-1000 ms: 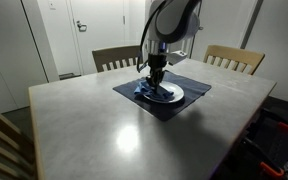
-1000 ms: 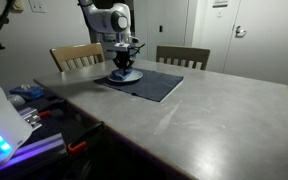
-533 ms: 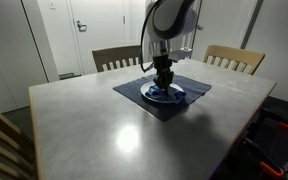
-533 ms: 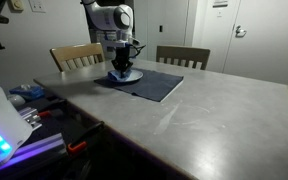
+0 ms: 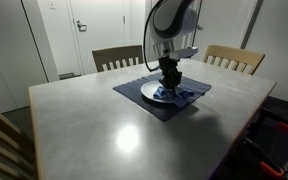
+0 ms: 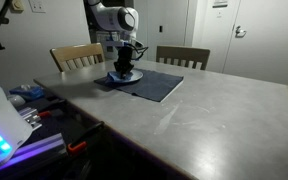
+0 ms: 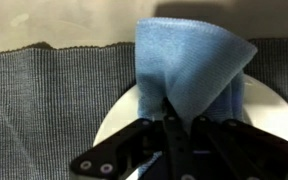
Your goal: Use the towel to wipe the plate
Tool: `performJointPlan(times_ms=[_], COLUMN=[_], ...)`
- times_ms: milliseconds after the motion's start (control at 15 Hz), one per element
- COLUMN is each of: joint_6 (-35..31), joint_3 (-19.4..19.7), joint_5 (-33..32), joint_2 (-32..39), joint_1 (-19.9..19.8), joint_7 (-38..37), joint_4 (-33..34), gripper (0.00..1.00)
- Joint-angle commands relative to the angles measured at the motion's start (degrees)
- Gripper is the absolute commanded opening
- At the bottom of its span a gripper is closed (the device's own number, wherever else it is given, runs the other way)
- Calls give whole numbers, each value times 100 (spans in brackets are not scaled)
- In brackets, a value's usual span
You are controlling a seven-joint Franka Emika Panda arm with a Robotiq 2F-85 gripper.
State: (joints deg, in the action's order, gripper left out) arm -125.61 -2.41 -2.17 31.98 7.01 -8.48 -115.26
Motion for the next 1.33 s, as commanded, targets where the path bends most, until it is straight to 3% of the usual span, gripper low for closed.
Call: performJointPlan(times_ms=[0, 200, 667, 1000, 1267], joint_6=[-272, -341, -1300, -2352, -2383], joint_3=[159, 295, 586, 213, -287], joint_5=[81, 69, -615, -608, -303], joint_2=[599, 653, 575, 758, 749], joint_1=[-93, -27, 273, 156, -88], joint_7=[-120, -533, -1206, -343, 826], joint_4=[205, 244, 208, 354, 367], gripper=[2, 2, 2, 2, 2])
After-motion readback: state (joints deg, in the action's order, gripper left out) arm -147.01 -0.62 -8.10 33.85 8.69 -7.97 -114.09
